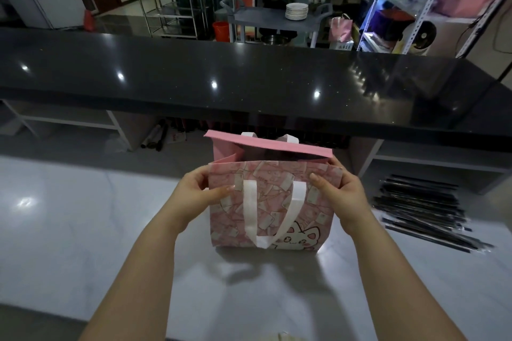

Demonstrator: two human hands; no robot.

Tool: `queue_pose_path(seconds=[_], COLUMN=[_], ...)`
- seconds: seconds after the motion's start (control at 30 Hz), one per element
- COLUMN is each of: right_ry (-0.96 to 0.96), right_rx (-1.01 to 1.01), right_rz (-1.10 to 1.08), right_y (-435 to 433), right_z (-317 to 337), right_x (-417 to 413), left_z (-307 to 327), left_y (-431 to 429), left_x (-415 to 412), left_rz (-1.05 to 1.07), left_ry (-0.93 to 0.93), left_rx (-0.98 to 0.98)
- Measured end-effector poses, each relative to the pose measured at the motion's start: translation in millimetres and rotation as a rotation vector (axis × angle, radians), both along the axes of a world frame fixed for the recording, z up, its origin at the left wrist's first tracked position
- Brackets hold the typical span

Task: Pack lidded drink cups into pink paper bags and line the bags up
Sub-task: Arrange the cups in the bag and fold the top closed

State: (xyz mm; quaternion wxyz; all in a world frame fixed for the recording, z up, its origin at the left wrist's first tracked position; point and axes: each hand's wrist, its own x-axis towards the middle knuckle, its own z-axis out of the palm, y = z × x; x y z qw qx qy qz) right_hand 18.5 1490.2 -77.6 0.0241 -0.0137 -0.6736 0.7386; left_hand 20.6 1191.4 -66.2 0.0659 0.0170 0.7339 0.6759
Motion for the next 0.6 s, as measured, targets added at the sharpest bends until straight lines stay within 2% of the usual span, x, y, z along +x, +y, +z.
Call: queue_pose_path(seconds=[0.07, 0.17, 0.3, 0.43, 0.6], right_ry=[-0.021, -0.043, -0.064, -0.091, -0.049], right_rx=[-0.007, 0.038, 0.142, 0.155, 0.097], right_rz=[0.025, 0.130, 0.063, 0.059, -0.018], right_y=[4.1, 13.7, 23.3, 21.6, 6.8], right_z=[0.9, -5.1, -28.6, -56.2, -63.1], right_x=[1.0, 5.0, 18.6, 31.5, 30.2], left_z=[-5.0, -16.0, -30.0, -46.3, -60.1], left_y=[-6.9, -15.4, -20.1, -21.1, -10.5], left_x=[-0.2, 3.5, 15.7, 22.4, 24.1], left_rz=[-0.017, -0.036, -0.037, -0.045, 0.087], left_ry=[-0.060, -0.136, -0.119, -0.093, -0.103], left_rx=[-0.072, -0.076, -0.005, -0.087, 0.058])
